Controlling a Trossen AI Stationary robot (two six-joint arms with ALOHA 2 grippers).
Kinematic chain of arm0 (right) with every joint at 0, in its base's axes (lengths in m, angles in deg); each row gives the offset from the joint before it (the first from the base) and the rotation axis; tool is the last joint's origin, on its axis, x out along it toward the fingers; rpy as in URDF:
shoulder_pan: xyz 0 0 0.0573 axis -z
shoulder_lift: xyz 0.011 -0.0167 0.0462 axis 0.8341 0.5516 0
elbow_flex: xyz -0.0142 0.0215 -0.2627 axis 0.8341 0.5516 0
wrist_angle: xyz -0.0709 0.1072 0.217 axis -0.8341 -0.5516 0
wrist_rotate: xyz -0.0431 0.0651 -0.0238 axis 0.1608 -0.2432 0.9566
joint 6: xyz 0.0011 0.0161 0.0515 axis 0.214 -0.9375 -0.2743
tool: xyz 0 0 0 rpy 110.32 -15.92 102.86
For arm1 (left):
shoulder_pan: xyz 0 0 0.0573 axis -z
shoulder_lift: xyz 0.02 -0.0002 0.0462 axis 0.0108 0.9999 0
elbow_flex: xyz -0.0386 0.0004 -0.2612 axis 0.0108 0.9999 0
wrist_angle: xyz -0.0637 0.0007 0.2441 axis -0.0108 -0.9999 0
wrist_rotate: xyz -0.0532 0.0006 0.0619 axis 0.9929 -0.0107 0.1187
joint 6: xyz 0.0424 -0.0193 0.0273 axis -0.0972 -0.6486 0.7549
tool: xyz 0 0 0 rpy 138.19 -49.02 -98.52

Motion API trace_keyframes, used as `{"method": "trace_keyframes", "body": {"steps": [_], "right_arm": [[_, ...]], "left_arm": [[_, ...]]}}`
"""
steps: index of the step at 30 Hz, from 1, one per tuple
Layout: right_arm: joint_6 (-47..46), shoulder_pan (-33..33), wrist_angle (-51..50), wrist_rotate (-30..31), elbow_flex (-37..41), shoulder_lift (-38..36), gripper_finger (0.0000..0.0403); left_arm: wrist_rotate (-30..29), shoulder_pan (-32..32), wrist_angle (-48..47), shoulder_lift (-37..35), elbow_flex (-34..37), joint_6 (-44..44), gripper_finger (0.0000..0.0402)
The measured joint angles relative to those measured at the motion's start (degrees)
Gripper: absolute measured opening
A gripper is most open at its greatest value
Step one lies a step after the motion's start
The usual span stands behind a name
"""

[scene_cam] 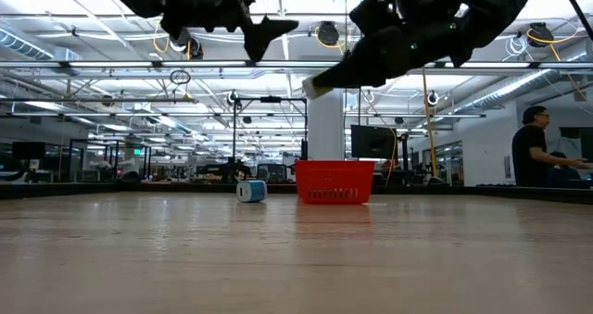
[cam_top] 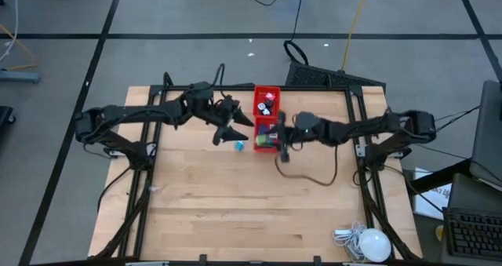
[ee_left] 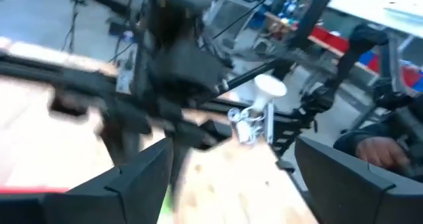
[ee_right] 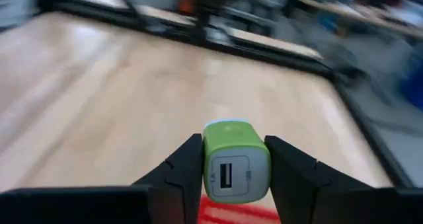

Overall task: Pick & Place Office items
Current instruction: Put the green charger adapter into the top red basket

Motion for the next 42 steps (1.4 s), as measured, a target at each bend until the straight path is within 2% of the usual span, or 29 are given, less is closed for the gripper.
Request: {"method": "trace_keyframes", "body": {"steps": [4, 9, 14, 21, 28, 37, 39, 42], "right_arm": [[-6.09, 5.8, -0.05, 6.83, -0.02, -1.06, 0.0125], [-13.2, 14.85, -0.43, 7.19, -0.49, -0.24, 0.0125], [-16.91, 22.94, -16.51, 4.93, -8.78, 3.23, 0.0125], [-12.74, 24.46, -31.01, 3.77, -20.81, 12.39, 0.0125], [-12.04, 24.69, -33.43, 4.15, -24.1, 19.49, 0.0125], [-12.77, 24.62, -33.17, 4.08, -24.13, 20.24, 0.0127], [-12.98, 24.6, -33.57, 4.02, -24.13, 20.11, 0.0159], [-13.05, 24.22, -33.47, 4.02, -24.13, 19.76, 0.0227]], "left_arm": [[-4.72, 0.46, -3.79, 0.75, 0.0, 3.65, 0.0329], [-14.27, 1.58, -4.25, 0.64, 0.02, 4.92, 0.0326], [-21.97, 1.99, -2.88, 0.68, 0.0, 4.97, 0.0315], [-31.13, 2.24, -1.95, 0.75, 0.0, 5.41, 0.0304], [-32.62, 2.29, -1.85, 0.75, 0.0, 4.5, 0.0312], [-32.63, 2.32, -1.88, 0.75, 0.0, 4.47, 0.0328], [-32.63, 2.32, -1.9, 0.75, 0.0, 4.47, 0.0327], [-32.63, 2.32, -1.88, 0.75, 0.0, 4.47, 0.0322]]}}
